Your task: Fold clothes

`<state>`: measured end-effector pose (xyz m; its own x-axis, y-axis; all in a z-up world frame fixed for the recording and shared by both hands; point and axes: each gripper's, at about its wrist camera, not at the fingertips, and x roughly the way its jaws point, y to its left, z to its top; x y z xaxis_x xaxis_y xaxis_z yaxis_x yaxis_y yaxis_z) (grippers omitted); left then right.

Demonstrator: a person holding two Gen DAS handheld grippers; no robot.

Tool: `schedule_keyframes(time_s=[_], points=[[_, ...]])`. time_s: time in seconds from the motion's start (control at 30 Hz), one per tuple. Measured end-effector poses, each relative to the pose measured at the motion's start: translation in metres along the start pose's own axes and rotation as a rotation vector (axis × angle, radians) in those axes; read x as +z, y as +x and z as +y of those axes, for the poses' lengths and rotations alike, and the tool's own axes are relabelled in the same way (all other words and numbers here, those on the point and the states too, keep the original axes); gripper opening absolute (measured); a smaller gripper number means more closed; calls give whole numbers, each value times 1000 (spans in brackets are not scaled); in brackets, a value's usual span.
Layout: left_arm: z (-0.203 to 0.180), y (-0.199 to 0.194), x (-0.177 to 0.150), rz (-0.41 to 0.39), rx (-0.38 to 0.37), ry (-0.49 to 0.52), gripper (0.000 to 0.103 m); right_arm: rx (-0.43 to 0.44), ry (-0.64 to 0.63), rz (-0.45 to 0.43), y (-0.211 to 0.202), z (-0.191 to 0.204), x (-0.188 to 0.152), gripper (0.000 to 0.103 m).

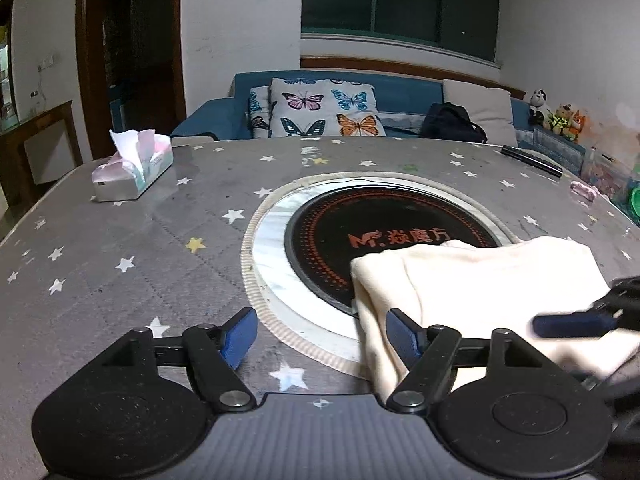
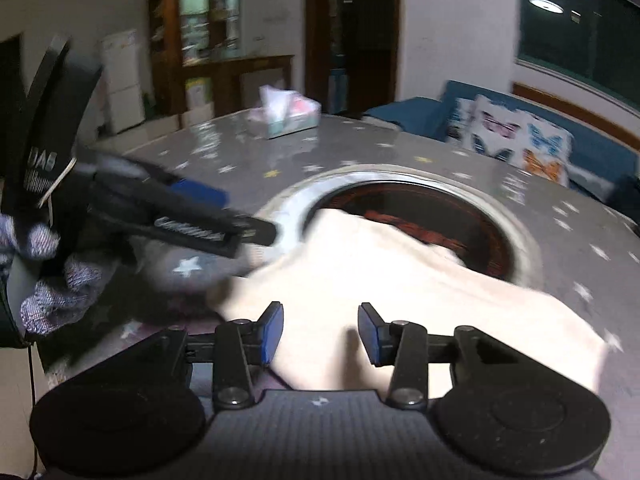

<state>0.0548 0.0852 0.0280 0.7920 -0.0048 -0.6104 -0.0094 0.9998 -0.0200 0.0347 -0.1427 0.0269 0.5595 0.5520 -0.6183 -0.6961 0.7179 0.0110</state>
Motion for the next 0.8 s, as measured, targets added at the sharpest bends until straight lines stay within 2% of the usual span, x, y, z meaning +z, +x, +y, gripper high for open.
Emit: schedule_keyframes(time_s=[0.2,0.3,0.37,0.5,0.6,0.8], points=[[-17,4,-6,13,-4,40,75,-120,112,5,-31,-41,-26,44],[-20,9,-11,27,9,54,76,-182,182,53,-34,-65,-49,44],[-20,10,-12,30,14,55,80,-171,198,47,-38,-71,-56,43],[-19,9,-7,25,20,57,83,-172,188,9,-41,-77,-42,44],[-20,9,0,15,21,61,89,-186,201,-20,-31,-91,-26,44],[-17,18,9,17,22,57,93,-212,269,4,1,-129,-15,44]])
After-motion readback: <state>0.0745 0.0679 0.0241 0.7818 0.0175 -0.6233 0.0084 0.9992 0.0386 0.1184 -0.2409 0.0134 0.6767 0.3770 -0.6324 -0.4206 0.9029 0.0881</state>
